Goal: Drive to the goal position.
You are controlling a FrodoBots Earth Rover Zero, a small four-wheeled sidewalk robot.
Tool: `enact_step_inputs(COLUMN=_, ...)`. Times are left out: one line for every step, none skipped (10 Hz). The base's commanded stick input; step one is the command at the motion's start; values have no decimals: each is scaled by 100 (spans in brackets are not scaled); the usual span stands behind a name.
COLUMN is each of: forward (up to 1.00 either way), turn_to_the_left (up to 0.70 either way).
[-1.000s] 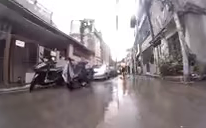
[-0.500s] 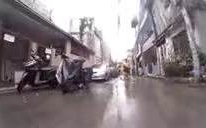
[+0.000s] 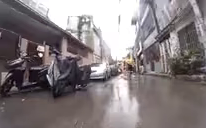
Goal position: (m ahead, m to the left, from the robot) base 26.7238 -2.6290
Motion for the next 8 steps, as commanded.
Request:
enact_step_inputs(forward=99, turn_to_the_left=0)
enact_step_inputs(forward=99, turn_to_the_left=0)
enact_step_inputs(forward=99, turn_to_the_left=0)
enact_step_inputs(forward=99, turn_to_the_left=0)
enact_step_inputs(forward=99, turn_to_the_left=0)
enact_step_inputs(forward=99, turn_to_the_left=0)
enact_step_inputs(forward=99, turn_to_the_left=0)
enact_step_inputs(forward=99, turn_to_the_left=-3)
